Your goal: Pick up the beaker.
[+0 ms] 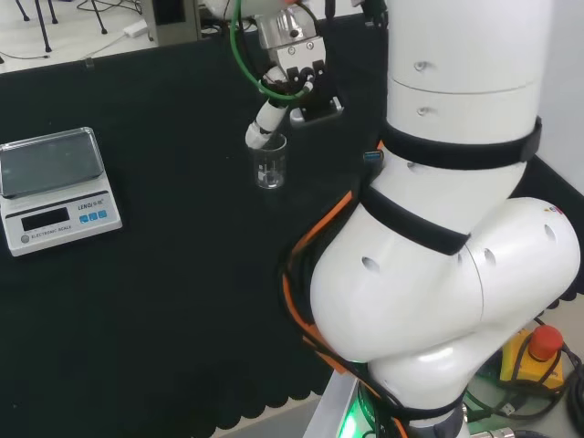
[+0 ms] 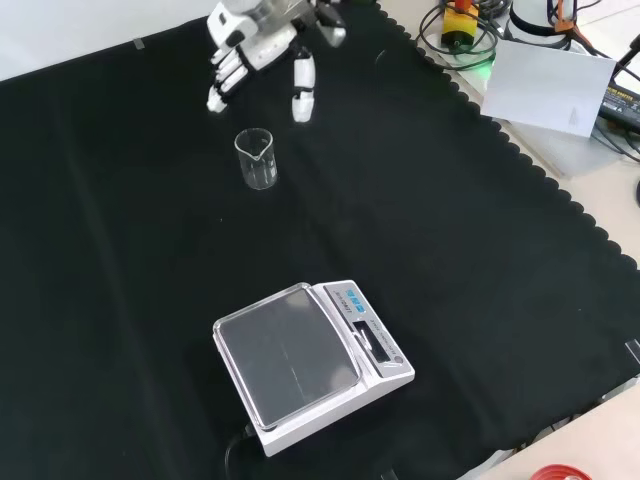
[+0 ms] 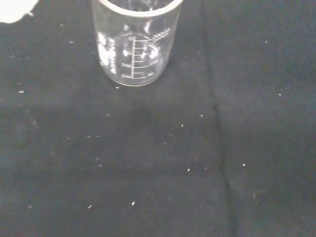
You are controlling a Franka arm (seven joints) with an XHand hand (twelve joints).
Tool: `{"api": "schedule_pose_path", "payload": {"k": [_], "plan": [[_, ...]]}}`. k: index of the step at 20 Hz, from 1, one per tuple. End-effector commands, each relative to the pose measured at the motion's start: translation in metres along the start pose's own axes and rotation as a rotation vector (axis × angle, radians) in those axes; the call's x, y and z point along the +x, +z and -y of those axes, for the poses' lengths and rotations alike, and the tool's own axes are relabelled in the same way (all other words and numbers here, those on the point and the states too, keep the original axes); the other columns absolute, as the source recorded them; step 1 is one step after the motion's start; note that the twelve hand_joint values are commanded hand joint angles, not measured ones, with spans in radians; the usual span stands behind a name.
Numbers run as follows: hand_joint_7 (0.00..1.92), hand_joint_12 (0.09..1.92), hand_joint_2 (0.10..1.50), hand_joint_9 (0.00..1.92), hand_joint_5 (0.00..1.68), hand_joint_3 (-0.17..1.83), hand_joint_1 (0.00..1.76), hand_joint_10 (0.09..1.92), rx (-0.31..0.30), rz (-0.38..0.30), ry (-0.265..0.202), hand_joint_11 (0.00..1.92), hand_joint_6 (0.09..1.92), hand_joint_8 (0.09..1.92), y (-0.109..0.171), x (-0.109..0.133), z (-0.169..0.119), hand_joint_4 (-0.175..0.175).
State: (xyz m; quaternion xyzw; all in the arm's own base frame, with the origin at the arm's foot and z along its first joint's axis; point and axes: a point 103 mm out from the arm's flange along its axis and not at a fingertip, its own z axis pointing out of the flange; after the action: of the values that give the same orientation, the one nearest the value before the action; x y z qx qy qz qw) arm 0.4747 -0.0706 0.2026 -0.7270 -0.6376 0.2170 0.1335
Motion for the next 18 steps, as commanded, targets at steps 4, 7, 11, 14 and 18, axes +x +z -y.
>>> {"api": "schedule_pose_path", "payload": {"k": [4, 7, 11, 14, 18], "plan": [[0.0, 1.45, 0.63, 0.17, 0.0, 0.13, 0.58, 0.87, 0.079, 0.056, 0.088, 0.0, 0.09, 0.54, 0.027, -0.018, -0.034, 0.07], [0.0, 1.46, 0.62, 0.17, 0.0, 0.13, 0.58, 0.87, 0.094, 0.052, 0.105, 0.0, 0.09, 0.54, 0.036, -0.03, -0.037, 0.07], [0.0, 1.46, 0.62, 0.17, 0.0, 0.12, 0.58, 0.87, 0.097, 0.061, 0.1, 0.0, 0.09, 0.54, 0.042, -0.033, -0.044, 0.071], [0.0, 1.46, 0.62, 0.16, 0.0, 0.12, 0.57, 0.87, 0.087, 0.064, 0.086, 0.0, 0.09, 0.54, 0.043, -0.023, -0.052, 0.072], [0.0, 1.47, 0.62, 0.16, 0.0, 0.12, 0.57, 0.87, 0.06, 0.068, 0.059, 0.0, 0.09, 0.54, 0.037, -0.006, -0.061, 0.075]]}}
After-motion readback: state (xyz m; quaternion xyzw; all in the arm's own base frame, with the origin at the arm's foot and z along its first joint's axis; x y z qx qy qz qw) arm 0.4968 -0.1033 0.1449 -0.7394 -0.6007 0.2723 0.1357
